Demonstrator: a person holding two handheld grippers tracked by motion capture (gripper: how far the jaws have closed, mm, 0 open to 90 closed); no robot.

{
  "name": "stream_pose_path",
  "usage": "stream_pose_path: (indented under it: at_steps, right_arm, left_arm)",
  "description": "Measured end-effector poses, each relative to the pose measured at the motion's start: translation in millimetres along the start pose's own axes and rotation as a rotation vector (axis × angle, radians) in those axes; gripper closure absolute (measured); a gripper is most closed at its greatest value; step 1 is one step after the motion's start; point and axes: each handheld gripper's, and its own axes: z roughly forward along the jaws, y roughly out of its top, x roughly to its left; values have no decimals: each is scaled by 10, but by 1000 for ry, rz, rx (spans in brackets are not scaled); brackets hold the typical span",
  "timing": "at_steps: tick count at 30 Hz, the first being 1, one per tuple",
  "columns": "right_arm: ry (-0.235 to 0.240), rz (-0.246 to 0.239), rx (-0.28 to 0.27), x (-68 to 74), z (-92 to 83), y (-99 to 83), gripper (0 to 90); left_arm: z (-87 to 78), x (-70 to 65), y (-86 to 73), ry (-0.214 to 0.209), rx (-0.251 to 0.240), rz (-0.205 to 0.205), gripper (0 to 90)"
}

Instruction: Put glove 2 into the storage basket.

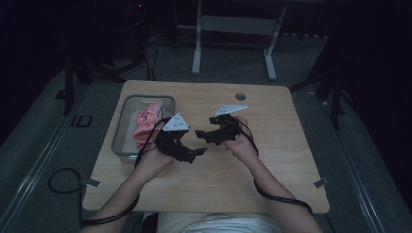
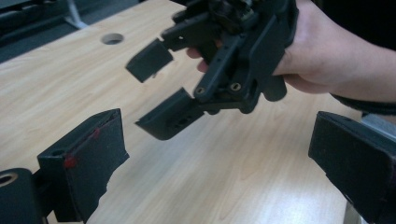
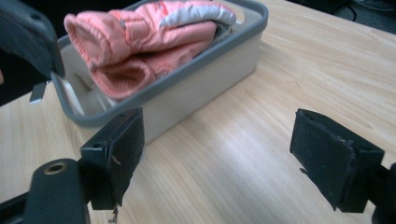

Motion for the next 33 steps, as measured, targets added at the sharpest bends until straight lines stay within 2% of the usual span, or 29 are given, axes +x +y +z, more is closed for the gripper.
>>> stream_pose_path:
  at_steps: [1,3,6,11,14,16,19,26,29,33]
  right_arm:
    - [-3,-1,2,-1,-17,-26,179]
    - [-1,8,-7,-11,-55,-83,179]
    - [-12,-2,-2,-29,-98,-177,179]
    - [-23,2,28,-84,-135,-367,178]
    - [-36,1,25,-117,-161,-479,180]
    - [-42,-1,28,-130,-173,-547,179]
    - [-50,-18,35,-127,-188,-635,179]
    - [-56,-31,47,-117,-199,-778,178]
    - [-55,-37,54,-115,-195,-841,178]
    - [-58,-41,62,-116,-209,-921,178]
  left_arm:
    - [31,-29,-12,-2,3,18,35]
    - [88,-77,-30,-27,4,23,35]
    - [172,-145,-60,-52,28,45,35]
    - [307,-241,-128,-95,51,57,35]
    - [372,-296,-162,-116,55,66,35]
    - [412,-312,-184,-153,56,72,35]
    - [469,-356,-218,-169,64,91,35]
    - [619,-420,-318,-202,96,98,35]
    - [684,-457,-378,-198,118,125,35]
    - [761,-490,-464,-200,133,139,35]
